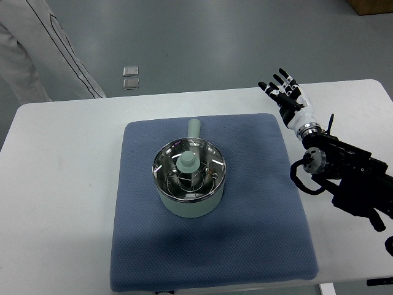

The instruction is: Open lid and place right of pot

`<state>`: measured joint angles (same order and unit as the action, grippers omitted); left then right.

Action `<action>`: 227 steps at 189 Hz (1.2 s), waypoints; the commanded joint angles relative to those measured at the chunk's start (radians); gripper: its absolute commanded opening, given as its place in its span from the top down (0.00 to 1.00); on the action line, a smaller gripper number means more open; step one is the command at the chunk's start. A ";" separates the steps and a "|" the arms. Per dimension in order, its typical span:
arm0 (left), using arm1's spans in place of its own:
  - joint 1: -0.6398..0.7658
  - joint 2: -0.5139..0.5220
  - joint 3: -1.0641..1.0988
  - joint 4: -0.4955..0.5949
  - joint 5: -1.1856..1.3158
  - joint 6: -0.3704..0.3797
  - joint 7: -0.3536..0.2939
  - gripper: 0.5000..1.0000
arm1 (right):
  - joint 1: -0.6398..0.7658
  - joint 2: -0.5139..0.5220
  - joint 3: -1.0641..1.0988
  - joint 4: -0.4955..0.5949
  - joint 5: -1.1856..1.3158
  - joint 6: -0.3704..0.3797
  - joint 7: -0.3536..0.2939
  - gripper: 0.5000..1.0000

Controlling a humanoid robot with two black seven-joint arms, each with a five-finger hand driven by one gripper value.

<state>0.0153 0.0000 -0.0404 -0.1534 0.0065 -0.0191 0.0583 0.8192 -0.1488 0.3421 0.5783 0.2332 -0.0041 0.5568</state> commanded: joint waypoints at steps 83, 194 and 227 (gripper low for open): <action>0.000 0.000 -0.001 -0.002 0.000 0.001 -0.002 0.00 | 0.003 -0.003 -0.002 0.000 -0.002 0.001 0.000 0.14; -0.002 0.000 -0.003 -0.003 0.000 0.001 -0.002 0.00 | 0.003 0.002 0.000 0.000 0.000 -0.004 0.002 0.14; -0.002 0.000 -0.003 -0.003 0.000 0.001 -0.002 0.00 | 0.005 0.000 0.000 0.003 -0.002 -0.001 0.000 0.14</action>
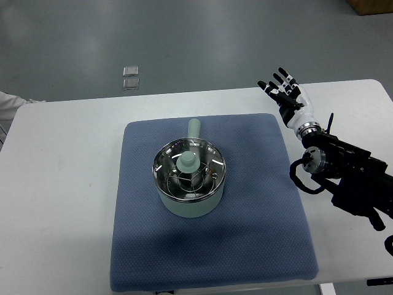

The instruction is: Open lid and place right of pot

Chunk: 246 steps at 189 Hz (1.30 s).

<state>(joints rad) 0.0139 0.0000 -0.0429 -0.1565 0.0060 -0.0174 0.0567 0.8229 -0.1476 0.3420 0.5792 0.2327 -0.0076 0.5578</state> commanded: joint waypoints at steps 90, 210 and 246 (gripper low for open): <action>0.000 0.000 0.000 0.000 0.000 -0.001 0.000 0.00 | 0.099 -0.064 -0.006 0.021 -0.429 0.069 -0.001 0.14; 0.000 0.000 0.000 0.000 0.000 -0.001 0.000 0.00 | 0.337 -0.201 -0.023 0.327 -1.362 0.253 0.025 0.14; 0.000 0.000 0.000 0.000 0.000 0.000 0.000 0.00 | 0.433 -0.208 -0.024 0.409 -1.630 0.385 0.053 0.14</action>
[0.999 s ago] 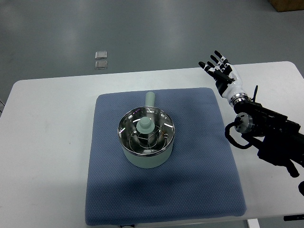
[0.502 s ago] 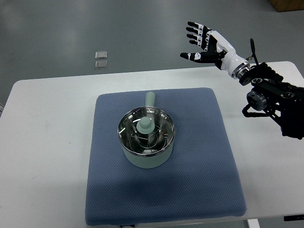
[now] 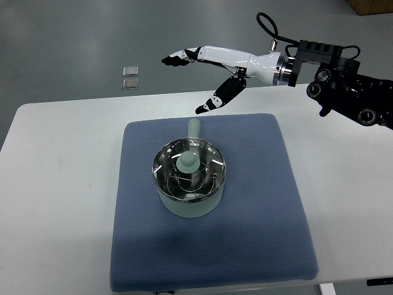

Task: Open lid and place right of pot
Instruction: 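Swing the right hand over the pot toward the green lid knob, then lower the right hand onto the lid knob and close fingers around it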

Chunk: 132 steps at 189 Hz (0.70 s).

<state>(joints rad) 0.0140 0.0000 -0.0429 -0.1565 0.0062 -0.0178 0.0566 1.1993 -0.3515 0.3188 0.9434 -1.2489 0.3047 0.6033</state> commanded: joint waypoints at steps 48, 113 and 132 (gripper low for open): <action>0.000 0.000 0.000 0.000 0.000 -0.001 0.000 0.00 | 0.238 0.008 -0.138 0.141 -0.346 0.198 0.008 0.15; 0.000 0.000 0.000 0.000 0.000 -0.001 0.000 0.00 | 0.345 0.078 -0.320 0.163 -0.438 0.166 0.008 0.17; 0.000 0.000 0.000 0.000 0.000 -0.001 0.000 0.00 | 0.342 0.091 -0.320 0.164 -0.478 0.145 0.008 0.18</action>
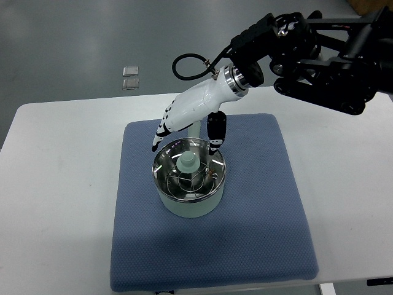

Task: Open lid and place right of pot
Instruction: 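Lower the right hand onto the lid knob and close fingers around it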

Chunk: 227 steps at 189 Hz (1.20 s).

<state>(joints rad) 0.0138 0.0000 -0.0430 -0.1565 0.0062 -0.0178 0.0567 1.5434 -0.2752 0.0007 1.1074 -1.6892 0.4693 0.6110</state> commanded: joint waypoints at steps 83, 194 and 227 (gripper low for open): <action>0.000 0.000 0.000 0.000 0.000 -0.001 0.000 0.00 | -0.034 0.025 -0.080 -0.009 -0.084 -0.092 0.000 0.23; 0.000 0.000 0.000 0.000 0.000 -0.001 0.000 0.00 | -0.049 0.022 -0.076 -0.018 -0.079 -0.135 0.000 0.35; 0.000 0.000 0.000 0.000 0.000 -0.001 0.000 0.00 | -0.060 0.022 -0.071 -0.020 -0.078 -0.138 0.000 0.35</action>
<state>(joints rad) 0.0138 0.0000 -0.0430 -0.1565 0.0062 -0.0181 0.0568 1.4923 -0.2529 -0.0739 1.0891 -1.7671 0.3344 0.6108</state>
